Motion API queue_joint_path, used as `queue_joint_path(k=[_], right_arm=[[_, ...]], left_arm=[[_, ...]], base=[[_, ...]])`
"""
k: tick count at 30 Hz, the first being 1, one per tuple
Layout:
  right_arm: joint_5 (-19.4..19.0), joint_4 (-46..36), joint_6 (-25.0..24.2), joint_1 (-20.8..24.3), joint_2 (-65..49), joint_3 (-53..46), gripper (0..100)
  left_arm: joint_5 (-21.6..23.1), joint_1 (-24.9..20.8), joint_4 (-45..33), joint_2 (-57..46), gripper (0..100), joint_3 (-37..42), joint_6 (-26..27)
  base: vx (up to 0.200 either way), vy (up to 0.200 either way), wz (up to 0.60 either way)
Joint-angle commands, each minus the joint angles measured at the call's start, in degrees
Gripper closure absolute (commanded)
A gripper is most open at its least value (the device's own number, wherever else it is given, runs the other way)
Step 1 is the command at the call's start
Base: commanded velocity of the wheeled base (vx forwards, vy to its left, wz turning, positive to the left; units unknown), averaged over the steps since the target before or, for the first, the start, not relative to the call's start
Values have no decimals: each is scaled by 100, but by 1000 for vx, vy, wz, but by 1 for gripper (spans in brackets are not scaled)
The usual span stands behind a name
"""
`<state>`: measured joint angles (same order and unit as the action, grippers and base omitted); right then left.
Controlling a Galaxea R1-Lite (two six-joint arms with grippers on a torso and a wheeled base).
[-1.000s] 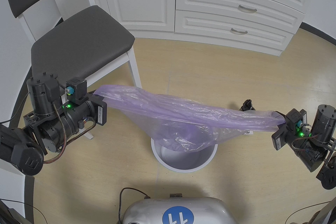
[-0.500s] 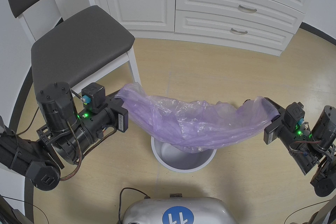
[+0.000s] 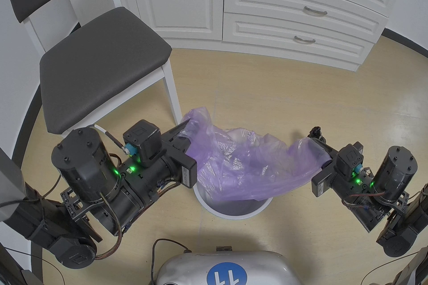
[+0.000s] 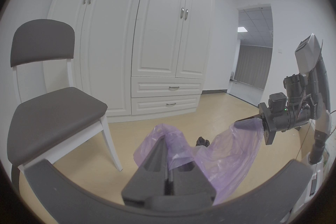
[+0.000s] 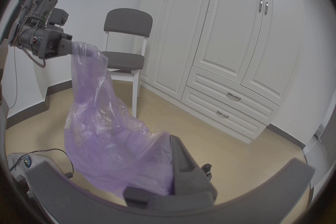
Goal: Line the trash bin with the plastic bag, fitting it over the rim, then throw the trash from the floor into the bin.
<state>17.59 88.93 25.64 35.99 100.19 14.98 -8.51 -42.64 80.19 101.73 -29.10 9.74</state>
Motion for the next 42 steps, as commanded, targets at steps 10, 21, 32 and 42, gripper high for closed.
queue_joint_path(k=[10, 21, 32, 42], right_arm=[[-10, 107, 91, 348, -483, -470, 100], [-19, 107, -665, 1165, 440, -13, 100], [16, 107, -1711, 1174, 1239, 831, 100], [-28, 107, -1905, 770, 1811, 1130, 100]], left_arm=[[-2, -385, 67, 110, 100, 168, 2], [-54, -1044, 480, 532, 100, 212, -157], [-467, -1387, 770, 1086, 100, 115, -253], [-494, -1343, 770, 1596, 100, -157, -491]], base=[[0, 0, 0], [0, 0, 0], [0, 0, 0], [0, 0, 0]])
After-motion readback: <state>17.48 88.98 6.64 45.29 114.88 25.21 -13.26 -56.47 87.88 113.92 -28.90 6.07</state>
